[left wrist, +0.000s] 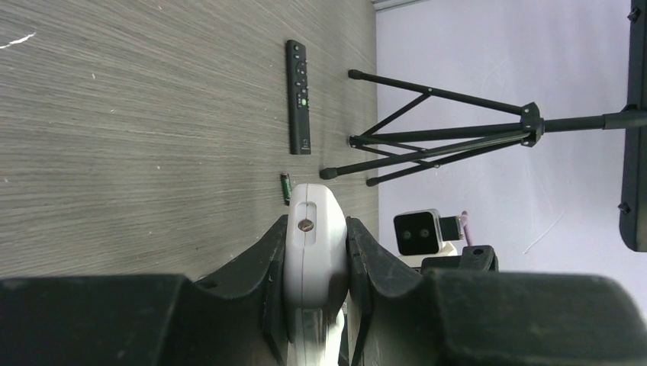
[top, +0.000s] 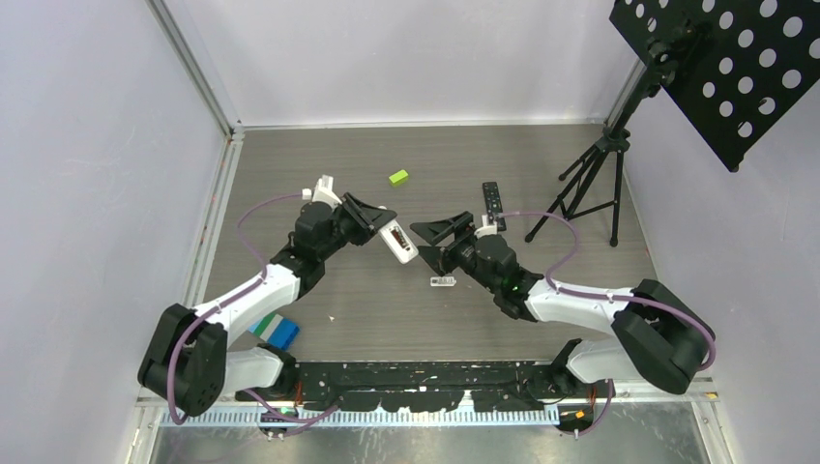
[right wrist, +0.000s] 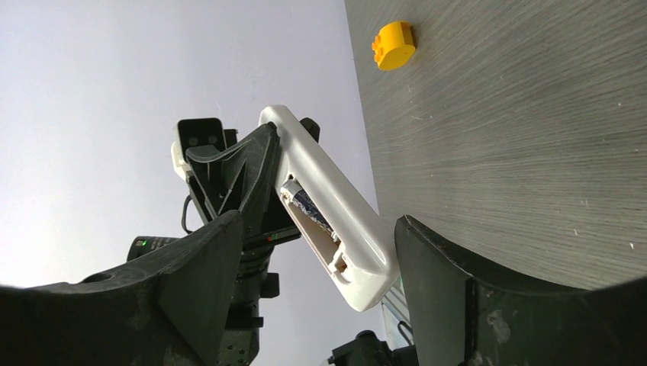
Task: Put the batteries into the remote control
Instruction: Load the battery into the remote control.
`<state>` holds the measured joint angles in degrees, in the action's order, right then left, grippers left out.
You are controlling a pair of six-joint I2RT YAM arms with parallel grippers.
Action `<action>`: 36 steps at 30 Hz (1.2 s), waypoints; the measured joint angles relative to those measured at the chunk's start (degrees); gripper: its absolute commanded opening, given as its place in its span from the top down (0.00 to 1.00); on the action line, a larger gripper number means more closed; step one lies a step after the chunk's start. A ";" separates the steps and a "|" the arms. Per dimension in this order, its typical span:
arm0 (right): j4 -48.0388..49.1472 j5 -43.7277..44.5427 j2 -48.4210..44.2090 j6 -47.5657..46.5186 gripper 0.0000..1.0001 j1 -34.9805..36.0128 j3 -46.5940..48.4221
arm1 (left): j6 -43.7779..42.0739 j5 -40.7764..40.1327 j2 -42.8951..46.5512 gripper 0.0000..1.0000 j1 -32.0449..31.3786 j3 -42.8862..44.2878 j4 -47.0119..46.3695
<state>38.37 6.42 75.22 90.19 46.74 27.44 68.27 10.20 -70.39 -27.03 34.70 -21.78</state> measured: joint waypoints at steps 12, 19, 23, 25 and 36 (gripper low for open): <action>-1.66 -0.92 2.27 -0.74 0.15 0.79 2.23 | -2.43 -2.14 1.77 1.00 -0.35 0.00 3.48; 0.00 -2.84 4.52 1.07 0.16 1.84 2.23 | -2.73 -2.89 2.05 1.00 -0.35 0.00 3.96; 0.66 -3.43 4.52 1.31 0.15 2.27 2.23 | -2.82 -3.34 2.75 1.00 -0.35 0.00 4.13; 0.85 -3.52 4.52 1.29 0.15 2.27 2.23 | -2.82 -3.34 2.99 1.00 -0.35 0.09 4.13; 7.26 -3.61 8.87 5.70 0.15 2.27 2.49 | -2.23 -2.80 2.99 1.00 -0.35 0.20 3.65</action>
<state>45.63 2.81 84.09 95.90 49.01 29.93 66.04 7.40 -67.40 -27.38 34.89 -18.13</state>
